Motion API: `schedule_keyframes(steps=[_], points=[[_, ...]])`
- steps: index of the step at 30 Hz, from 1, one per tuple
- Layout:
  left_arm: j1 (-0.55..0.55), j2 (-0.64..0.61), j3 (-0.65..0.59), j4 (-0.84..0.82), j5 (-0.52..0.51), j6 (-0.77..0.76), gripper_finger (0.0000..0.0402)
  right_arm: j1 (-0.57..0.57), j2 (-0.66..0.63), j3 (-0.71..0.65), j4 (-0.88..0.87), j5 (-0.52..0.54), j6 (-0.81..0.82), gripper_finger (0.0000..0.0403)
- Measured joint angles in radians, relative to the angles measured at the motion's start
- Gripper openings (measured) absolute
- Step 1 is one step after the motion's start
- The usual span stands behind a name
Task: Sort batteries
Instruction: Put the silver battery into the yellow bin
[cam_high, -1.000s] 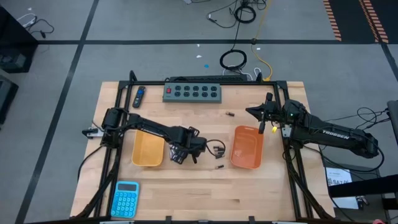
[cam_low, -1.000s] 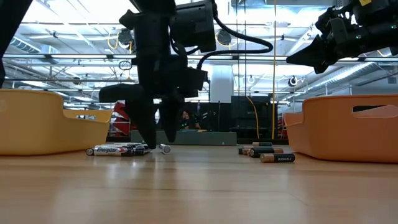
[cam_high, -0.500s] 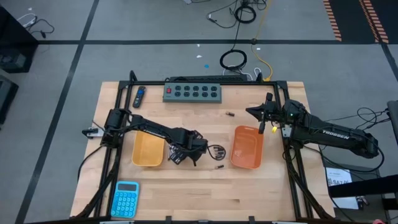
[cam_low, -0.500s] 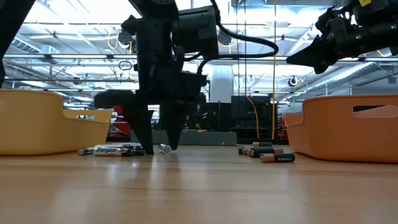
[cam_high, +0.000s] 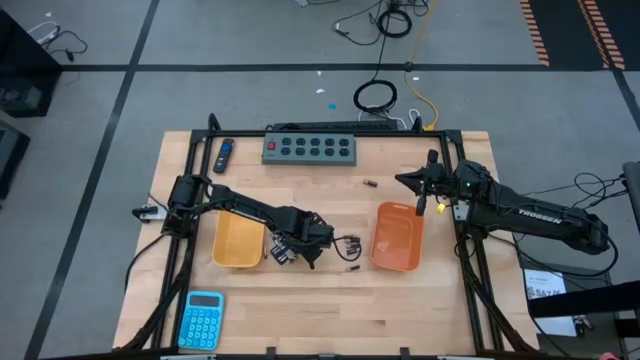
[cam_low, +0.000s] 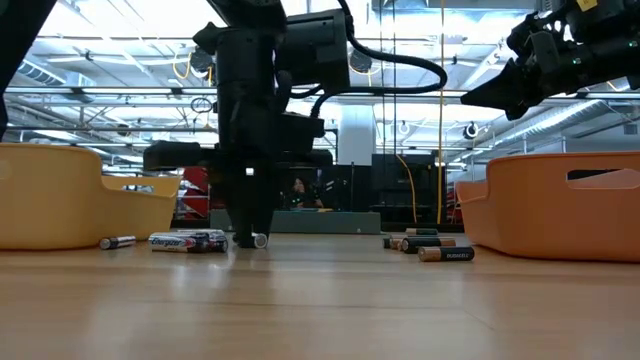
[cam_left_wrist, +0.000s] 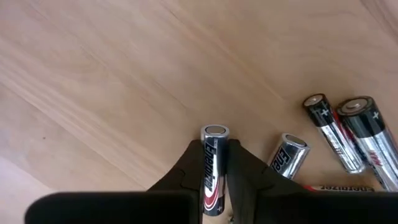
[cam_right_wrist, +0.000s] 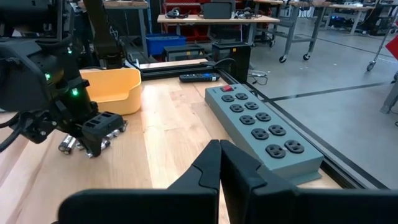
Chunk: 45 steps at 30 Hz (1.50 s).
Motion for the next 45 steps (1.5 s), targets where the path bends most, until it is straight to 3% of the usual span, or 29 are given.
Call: schedule_keyframes(steps=[7, 14, 18, 21, 26, 37, 41, 45], points=[[-0.018, -0.002, 0.026, -0.017, -0.103, -0.049, 0.0044, 0.0, 0.0, 0.0, -0.002, 0.0, 0.001, 0.0], [-0.016, -0.004, 0.227, -0.222, -0.153, -0.292, 0.0044, 0.0, 0.0, 0.0, -0.007, 0.0, 0.002, 0.0], [-0.029, -0.004, 0.319, -0.4, -0.073, -0.525, 0.0044, 0.0, 0.0, 0.0, -0.016, 0.0, 0.003, 0.0], [-0.038, -0.039, 0.317, -0.457, 0.025, -0.691, 0.0044, 0.0, 0.0, 0.0, -0.032, 0.0, 0.003, 0.0], [-0.07, -0.18, 0.184, -0.435, 0.024, -0.881, 0.0044, 0.004, 0.0, 0.0, -0.052, -0.004, 0.021, 0.0], [-0.097, -0.703, -0.335, -0.232, 0.002, -1.436, 0.0044, 0.013, 0.0, -0.001, -0.055, -0.004, 0.026, 0.0], [-0.078, -0.774, -0.477, -0.177, 0.002, -1.572, 0.0045, 0.013, 0.0, -0.001, -0.055, -0.004, 0.035, 0.0], [-0.068, -0.771, -0.578, -0.153, 0.01, -1.684, 0.0088, 0.013, 0.0, -0.001, -0.055, -0.004, 0.041, 0.0]])
